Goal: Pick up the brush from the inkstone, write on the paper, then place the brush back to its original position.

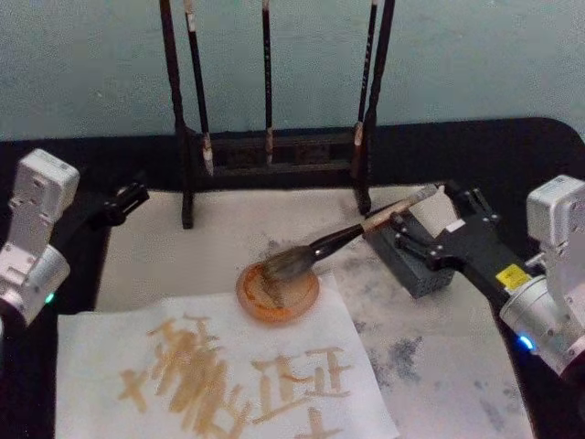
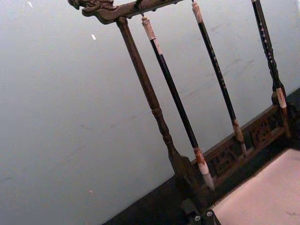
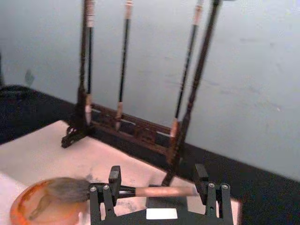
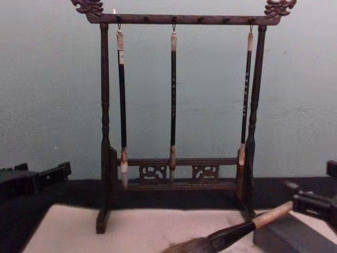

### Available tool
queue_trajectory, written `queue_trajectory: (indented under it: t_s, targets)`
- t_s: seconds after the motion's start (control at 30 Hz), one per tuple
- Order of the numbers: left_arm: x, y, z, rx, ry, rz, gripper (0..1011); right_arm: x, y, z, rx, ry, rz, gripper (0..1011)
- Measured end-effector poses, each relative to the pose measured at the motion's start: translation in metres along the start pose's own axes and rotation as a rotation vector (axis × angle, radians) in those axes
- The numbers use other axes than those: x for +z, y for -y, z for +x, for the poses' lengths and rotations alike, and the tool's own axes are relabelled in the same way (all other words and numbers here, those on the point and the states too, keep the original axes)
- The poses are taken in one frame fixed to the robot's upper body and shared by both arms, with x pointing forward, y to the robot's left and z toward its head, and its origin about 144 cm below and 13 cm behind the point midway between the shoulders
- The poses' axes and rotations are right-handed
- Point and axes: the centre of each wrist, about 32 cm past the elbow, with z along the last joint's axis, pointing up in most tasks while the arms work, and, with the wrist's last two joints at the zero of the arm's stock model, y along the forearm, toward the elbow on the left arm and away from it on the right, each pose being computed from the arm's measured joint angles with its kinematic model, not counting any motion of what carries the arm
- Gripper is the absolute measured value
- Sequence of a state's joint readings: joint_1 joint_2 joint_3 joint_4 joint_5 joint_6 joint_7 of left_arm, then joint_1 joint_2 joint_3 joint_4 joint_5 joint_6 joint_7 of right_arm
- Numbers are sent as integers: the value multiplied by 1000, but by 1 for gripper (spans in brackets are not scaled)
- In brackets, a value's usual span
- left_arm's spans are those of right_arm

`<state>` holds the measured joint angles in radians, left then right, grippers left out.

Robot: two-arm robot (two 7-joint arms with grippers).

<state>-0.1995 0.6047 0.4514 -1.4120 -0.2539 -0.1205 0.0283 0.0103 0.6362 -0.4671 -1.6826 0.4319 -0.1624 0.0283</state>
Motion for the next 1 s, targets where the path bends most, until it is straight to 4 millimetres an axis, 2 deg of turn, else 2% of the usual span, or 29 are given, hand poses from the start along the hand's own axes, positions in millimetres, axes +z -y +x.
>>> queue_trajectory:
  t_s: [0.17, 1.0]
  targets:
    - [0, 0, 0, 0, 0, 0, 1002, 2, 0, -6, 39, 71, 6, 1001]
    - [0, 0, 0, 0, 0, 0, 1002, 2, 0, -4, 31, 55, 6, 1001]
